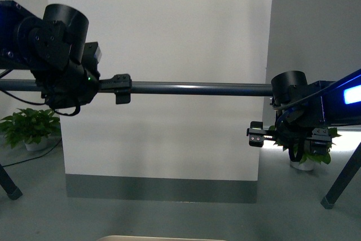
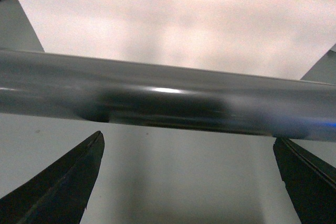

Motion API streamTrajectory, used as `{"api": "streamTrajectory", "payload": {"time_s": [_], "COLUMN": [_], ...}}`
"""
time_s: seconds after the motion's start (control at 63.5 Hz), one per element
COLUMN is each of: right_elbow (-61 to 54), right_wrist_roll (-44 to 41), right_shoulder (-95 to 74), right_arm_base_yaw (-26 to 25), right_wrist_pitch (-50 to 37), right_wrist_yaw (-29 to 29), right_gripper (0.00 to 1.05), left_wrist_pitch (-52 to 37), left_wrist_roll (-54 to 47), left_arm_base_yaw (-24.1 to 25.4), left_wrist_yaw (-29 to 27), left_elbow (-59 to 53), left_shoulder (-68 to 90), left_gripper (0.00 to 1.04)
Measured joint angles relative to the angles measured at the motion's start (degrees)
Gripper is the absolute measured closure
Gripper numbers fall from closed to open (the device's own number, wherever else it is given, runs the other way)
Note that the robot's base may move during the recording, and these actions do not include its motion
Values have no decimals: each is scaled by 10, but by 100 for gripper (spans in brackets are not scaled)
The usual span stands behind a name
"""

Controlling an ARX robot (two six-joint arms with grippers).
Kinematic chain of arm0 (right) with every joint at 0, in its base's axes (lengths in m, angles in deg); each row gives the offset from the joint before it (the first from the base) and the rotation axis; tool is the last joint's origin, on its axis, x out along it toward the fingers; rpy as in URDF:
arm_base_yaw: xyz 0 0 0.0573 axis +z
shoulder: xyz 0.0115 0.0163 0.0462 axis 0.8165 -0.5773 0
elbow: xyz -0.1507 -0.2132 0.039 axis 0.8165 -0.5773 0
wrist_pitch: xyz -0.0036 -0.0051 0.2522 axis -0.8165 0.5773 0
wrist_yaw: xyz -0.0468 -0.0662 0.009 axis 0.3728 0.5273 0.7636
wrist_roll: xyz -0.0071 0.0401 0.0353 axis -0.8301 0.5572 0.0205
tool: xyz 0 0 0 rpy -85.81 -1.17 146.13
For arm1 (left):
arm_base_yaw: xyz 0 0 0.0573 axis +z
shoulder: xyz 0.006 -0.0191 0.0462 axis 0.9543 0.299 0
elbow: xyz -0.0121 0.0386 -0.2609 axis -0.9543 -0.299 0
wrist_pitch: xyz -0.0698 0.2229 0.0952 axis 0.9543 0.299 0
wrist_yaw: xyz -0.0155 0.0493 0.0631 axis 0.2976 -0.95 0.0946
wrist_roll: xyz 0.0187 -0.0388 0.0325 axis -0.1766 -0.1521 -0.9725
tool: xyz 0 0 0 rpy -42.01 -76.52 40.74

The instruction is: Move hamper under clothes hanger

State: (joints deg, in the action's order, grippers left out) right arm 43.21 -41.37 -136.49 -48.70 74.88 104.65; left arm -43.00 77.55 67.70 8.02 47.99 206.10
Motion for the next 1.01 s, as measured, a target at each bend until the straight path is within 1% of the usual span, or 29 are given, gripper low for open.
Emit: {"api": "streamTrajectory", "payload": {"time_s": [0.157, 0.315, 0.504, 0.646, 0.74, 0.803, 1.008], "right_elbow": [28, 49, 24, -5, -42, -82, -182], "right_wrist_roll": [19, 48, 54, 63, 63, 58, 47], "right_shoulder": [-16, -30, -30, -30, -18, 7, 96], "right_arm_base_yaw": [4, 18, 61, 89, 98, 97, 93], "right_wrist_pitch": [23, 59, 58, 47, 29, 10, -41], "right_wrist_yaw": [-33, -51, -77, -96, -90, -72, -45], "right_gripper": [8, 8, 8, 8, 8, 8, 8], "left_wrist_pitch": [12, 20, 21, 16, 6, 3, -13], "left_wrist_roll": [-8, -8, -11, -10, -10, -10, -3], "left_arm_base_yaw": [-8, -10, -8, -6, -7, -10, -26], "left_wrist_yaw": [7, 1, -16, -17, -21, -21, -13], "left_elbow": [2, -16, -42, -48, -54, -70, -124], "left_shoulder": [0, 5, 15, 17, 15, 9, -31], "left_gripper": [7, 7, 7, 7, 7, 7, 7]}}
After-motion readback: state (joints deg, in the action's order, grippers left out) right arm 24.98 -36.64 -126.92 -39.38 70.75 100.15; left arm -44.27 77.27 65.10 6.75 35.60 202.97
